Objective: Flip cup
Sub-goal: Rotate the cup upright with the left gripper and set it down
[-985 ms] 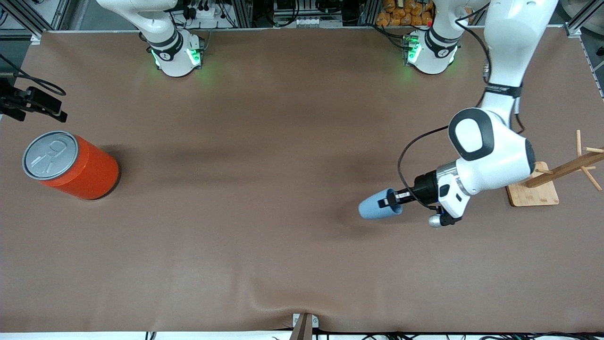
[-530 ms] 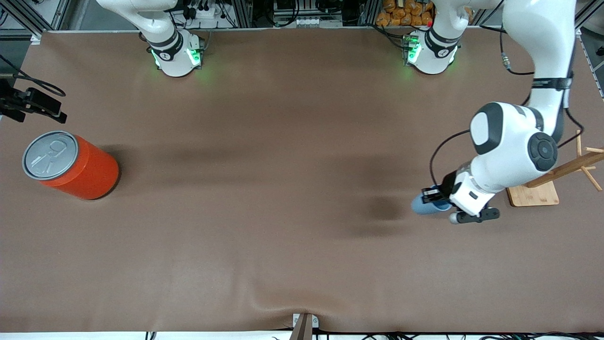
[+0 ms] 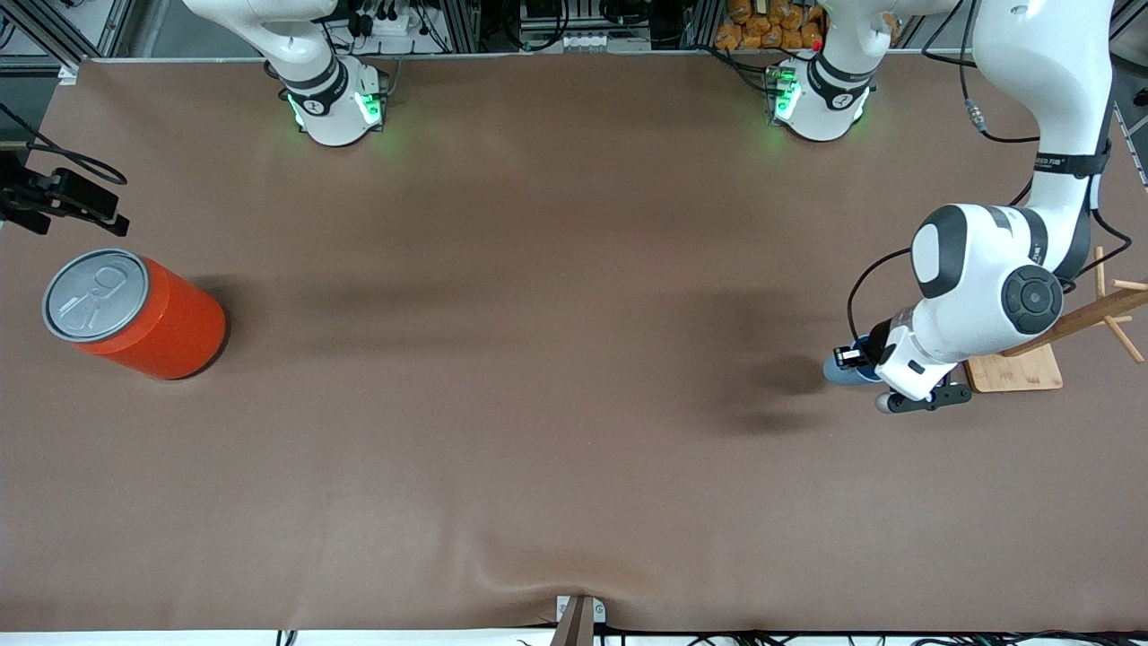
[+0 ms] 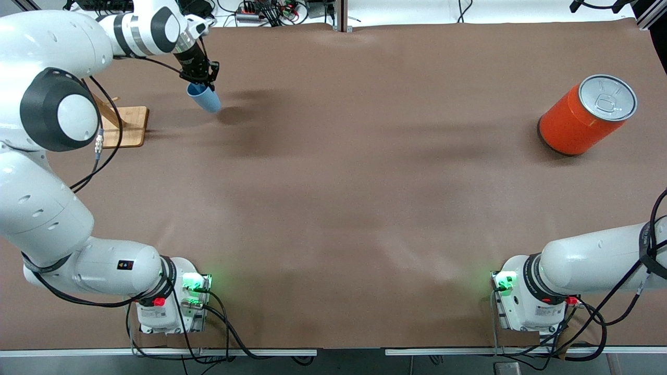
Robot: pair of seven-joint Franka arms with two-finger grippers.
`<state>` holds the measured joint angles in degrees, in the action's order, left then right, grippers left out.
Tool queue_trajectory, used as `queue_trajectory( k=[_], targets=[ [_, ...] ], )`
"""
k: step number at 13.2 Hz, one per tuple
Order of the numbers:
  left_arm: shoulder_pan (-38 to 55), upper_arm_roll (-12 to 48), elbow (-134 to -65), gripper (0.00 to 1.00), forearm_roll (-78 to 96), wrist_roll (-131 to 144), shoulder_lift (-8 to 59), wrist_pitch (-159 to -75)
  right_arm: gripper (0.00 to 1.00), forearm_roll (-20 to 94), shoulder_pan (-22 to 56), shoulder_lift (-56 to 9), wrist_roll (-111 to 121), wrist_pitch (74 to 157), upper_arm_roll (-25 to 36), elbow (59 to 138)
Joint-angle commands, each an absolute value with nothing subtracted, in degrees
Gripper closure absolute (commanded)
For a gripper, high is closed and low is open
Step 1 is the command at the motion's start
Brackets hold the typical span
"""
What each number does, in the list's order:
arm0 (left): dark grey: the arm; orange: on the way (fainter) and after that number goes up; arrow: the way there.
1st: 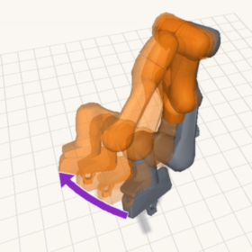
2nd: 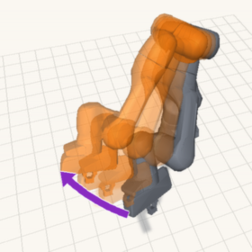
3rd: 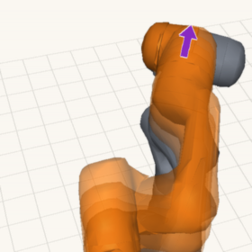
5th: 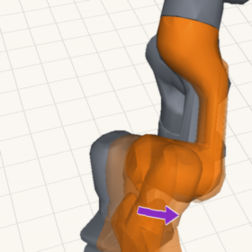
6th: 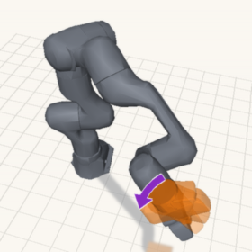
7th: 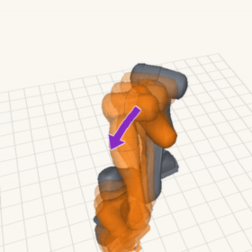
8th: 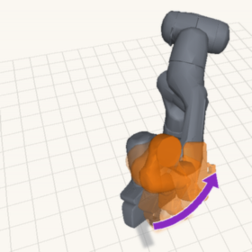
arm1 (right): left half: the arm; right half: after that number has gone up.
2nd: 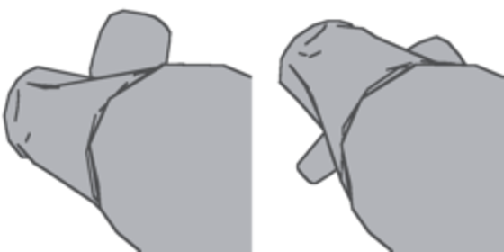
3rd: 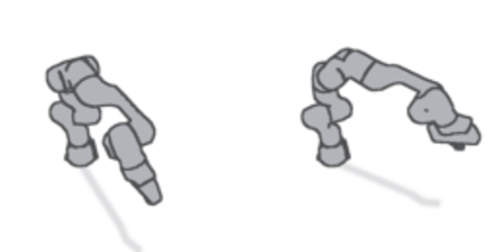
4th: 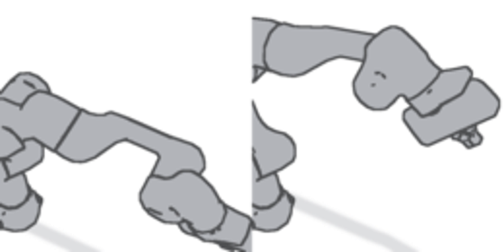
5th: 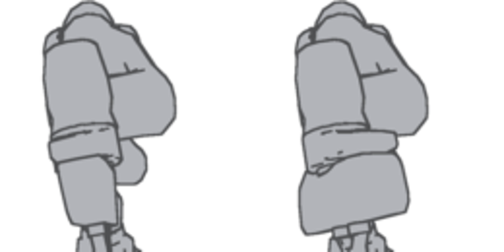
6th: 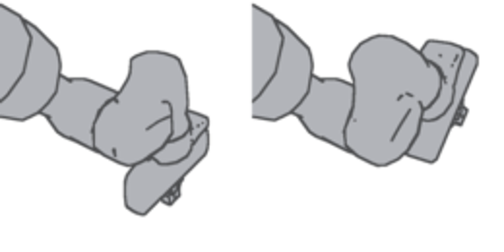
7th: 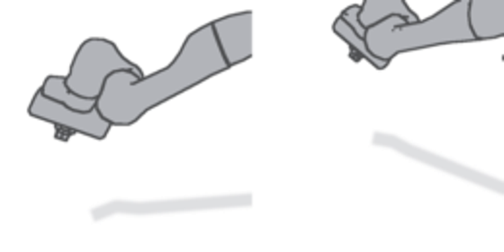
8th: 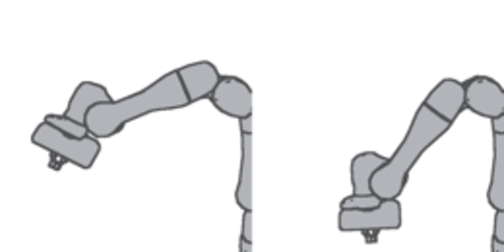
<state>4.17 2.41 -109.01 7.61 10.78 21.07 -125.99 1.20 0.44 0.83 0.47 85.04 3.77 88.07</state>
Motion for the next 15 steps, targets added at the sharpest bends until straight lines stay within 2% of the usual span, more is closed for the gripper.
queue_trajectory(
  k=[1, 7, 8, 9, 10, 11, 15],
  targets=[
    [3.6, 2.81, -112.06, 1.0, 6.07, 11.43, 19.16, -127.96, 0.0, 1.76, 0.35, 0.53, -0.18, 85.17, 3.69, 87.54],
    [3.6, 2.72, -113.38, 1.0, 3.61, 11.51, 21.09, -129.99, 0.0, 1.76, 0.35, 0.53, -0.26, 85.17, 3.6, 87.54],
    [3.6, 2.72, -113.29, 0.89, 3.52, 11.6, 21.18, -129.99, 0.0, 1.76, 0.35, 0.53, -0.26, 85.17, 3.69, 87.54],
    [3.6, 2.72, -113.12, 0.68, 3.52, 11.6, 21.44, -129.9, 0.0, 1.76, 0.35, 0.53, -0.26, 85.17, 3.6, 87.54],
    [3.6, 2.72, -113.03, 0.08, 3.52, 11.69, 21.45, -129.9, 0.0, 1.76, 0.35, 0.53, -0.26, 85.08, 3.69, 87.54],
    [3.43, 2.81, -112.85, 0.0, 3.43, 11.52, 21.1, -129.73, 0.0, 1.76, 0.44, 0.53, -0.26, 85.17, 3.69, 87.54],
    [1.5, 2.81, -107.6, 0.0, 3.43, 11.08, 18.47, -125.97, 0.0, 1.84, 0.53, 0.44, -0.26, 85.25, 3.6, 87.54]
  ],
)
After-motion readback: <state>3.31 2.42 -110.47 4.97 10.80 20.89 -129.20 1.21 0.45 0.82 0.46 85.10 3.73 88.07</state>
